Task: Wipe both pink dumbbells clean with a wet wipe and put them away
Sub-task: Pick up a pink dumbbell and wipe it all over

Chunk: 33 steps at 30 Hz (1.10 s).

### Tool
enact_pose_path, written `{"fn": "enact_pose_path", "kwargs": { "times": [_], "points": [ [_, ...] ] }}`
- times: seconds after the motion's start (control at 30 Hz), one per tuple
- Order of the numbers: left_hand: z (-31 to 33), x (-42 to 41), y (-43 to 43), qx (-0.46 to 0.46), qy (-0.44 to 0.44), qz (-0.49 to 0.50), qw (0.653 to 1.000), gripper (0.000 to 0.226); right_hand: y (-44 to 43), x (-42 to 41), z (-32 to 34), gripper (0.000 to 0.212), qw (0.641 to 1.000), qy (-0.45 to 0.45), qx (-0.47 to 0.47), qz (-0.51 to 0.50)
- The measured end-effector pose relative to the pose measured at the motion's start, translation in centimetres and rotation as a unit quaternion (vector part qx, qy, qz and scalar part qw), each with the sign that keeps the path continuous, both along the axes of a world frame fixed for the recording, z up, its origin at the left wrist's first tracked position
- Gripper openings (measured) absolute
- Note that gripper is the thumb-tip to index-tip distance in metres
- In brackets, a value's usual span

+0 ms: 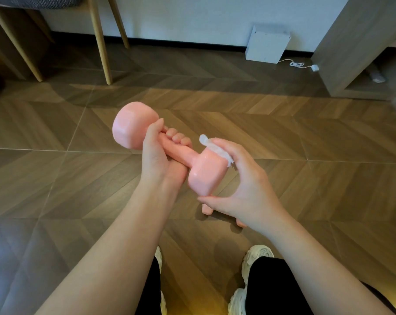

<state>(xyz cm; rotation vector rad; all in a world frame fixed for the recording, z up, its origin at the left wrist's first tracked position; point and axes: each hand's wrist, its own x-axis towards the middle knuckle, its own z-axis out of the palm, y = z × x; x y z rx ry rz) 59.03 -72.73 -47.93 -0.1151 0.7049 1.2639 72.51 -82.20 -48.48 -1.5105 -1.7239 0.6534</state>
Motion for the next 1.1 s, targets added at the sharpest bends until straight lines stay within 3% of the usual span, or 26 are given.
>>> {"fn": "enact_pose_path", "kwargs": {
  "times": [0.13,0.27,0.47,0.6,0.77,0.9,1.03,1.1],
  "points": [
    [0.1,0.1,0.0,0.04,0.01,-0.028,0.999,0.025,-0.2,0.0,0.0,0.083,0.97,0.196,-0.14,-0.024],
    [0.7,0.3,-0.2,0.036,0.0,-0.044,0.998,0.032,-0.6,-0.3,-0.2,0.072,0.954,0.251,-0.161,-0.016],
    [0.7,-0.1,-0.3,0.0,0.014,-0.027,1.0,0.038,-1.1,-0.3,1.2,0.069,0.997,0.068,0.008,-0.019],
    [0.4,-0.2,0.0,-0.003,0.029,-0.025,0.999,0.035,-0.7,0.1,0.7,0.069,0.98,0.154,-0.129,0.012],
    [0.3,0.1,-0.1,0.001,0.044,-0.025,0.999,0.035,-1.1,0.2,0.6,0.07,0.998,0.058,0.001,-0.023],
    [0.2,0.0,0.0,-0.004,0.051,-0.022,0.998,0.035,-1.0,0.1,0.8,0.072,0.99,0.117,-0.073,-0.01],
    [0.4,-0.1,0.0,-0.005,0.048,-0.021,0.999,0.037,-1.0,-0.1,0.5,0.066,0.999,0.037,0.039,-0.003],
    [0.4,-0.1,0.0,-0.005,0.05,-0.023,0.998,0.037,-0.9,0.1,0.4,0.069,0.999,0.051,0.017,-0.003]
  ]
}}
